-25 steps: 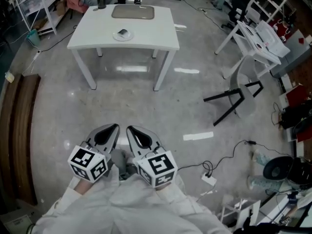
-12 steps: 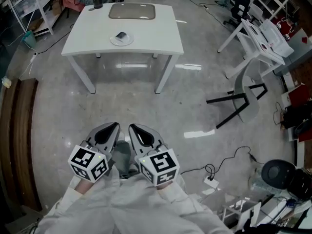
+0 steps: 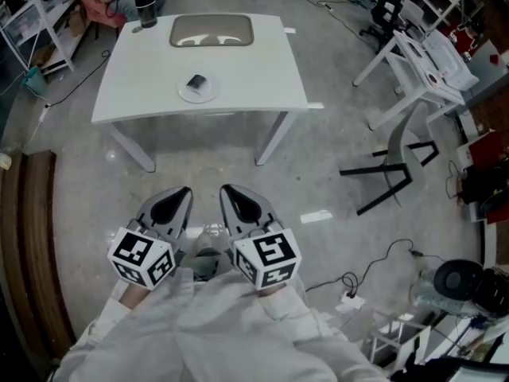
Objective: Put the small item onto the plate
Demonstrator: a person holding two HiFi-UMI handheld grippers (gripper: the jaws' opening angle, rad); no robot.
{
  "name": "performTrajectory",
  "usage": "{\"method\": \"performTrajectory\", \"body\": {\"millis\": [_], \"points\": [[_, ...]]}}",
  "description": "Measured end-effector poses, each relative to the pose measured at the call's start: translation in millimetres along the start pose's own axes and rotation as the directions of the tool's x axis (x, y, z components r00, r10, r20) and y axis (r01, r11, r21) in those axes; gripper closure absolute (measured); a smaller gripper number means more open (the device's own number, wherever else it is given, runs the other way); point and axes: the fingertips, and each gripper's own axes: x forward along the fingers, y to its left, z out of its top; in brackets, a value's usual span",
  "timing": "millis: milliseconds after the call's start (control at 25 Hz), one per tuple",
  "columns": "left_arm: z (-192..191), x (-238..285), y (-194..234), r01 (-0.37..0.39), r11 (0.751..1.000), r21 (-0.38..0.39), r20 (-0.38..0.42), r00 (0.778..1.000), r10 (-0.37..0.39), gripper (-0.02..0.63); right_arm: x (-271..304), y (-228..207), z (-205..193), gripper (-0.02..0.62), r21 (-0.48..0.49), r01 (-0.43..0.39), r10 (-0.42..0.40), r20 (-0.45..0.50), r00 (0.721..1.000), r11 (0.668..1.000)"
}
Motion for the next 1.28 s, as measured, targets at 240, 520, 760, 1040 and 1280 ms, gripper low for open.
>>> {"method": "performTrajectory", "body": {"millis": [240, 520, 760, 1040, 1280], "points": [[28, 36, 48, 0.050, 0.998, 0.033, -0.002, 0.999, -0.050, 0.594, 66, -17, 27, 0.580, -0.019, 0.033, -0.033, 0.013, 0.999, 0.999], [31, 59, 78, 0.064, 0.998, -0.005, -0.027, 0.998, -0.064, 0.594, 97, -28, 28, 0.580, -0.010, 0.043, -0.043, -0.027, 0.999, 0.999], [39, 84, 103, 0.061, 0.998, -0.009, -0.027, 0.998, -0.061, 0.594, 129, -43, 31, 0.580, -0.016, 0.034, -0.035, -0.047, 0.998, 0.999], [57, 131, 140, 0.017, 1.000, -0.014, -0.006, 1.000, -0.017, 0.594, 183, -81, 53, 0.580, -0.042, -0.001, -0.001, -0.044, 0.999, 0.999], [83, 181, 178, -0.023, 0.999, -0.028, 0.008, 1.000, 0.024, 0.594, 236, -116, 78, 0.580, -0.064, -0.042, 0.038, -0.060, 0.997, 0.997]]}}
